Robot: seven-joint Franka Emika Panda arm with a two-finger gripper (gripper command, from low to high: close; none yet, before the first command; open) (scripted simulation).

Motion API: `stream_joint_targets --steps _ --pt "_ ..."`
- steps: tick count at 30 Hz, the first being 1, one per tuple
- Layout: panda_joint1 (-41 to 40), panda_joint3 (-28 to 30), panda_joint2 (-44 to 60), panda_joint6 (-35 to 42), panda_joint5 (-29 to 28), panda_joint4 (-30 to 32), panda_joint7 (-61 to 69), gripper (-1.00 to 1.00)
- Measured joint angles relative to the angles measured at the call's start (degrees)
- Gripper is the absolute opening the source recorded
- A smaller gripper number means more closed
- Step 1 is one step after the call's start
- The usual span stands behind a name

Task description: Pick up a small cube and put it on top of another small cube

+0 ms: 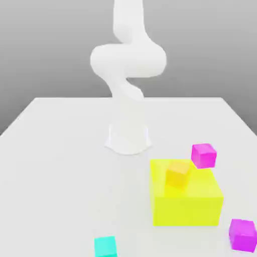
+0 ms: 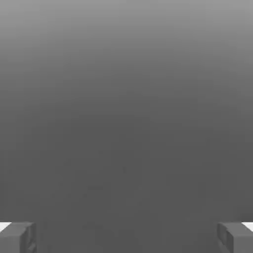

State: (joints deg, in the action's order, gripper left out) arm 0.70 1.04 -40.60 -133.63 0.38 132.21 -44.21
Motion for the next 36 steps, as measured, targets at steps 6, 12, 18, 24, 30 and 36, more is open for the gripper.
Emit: stream_joint_targets --steps 6,12,18,24,30,36 --pt "1.45 2.43 12.81 -4.53 1.28 1.04 4.23 0.0" --pt "2.25 4.27 25.28 -8.93 2.95 2.06 8.62 0.0" --pt "2.32 5.37 37.75 -13.29 4.54 3.06 12.98 0.0" --pt "1.36 5.43 50.14 -17.75 5.01 4.09 16.55 0.0" --pt "0.12 4.78 62.5 -24.23 5.36 3.77 18.88 0.0" --pt "-0.92 3.53 67.83 -28.32 6.33 2.7 19.66 -1.0"
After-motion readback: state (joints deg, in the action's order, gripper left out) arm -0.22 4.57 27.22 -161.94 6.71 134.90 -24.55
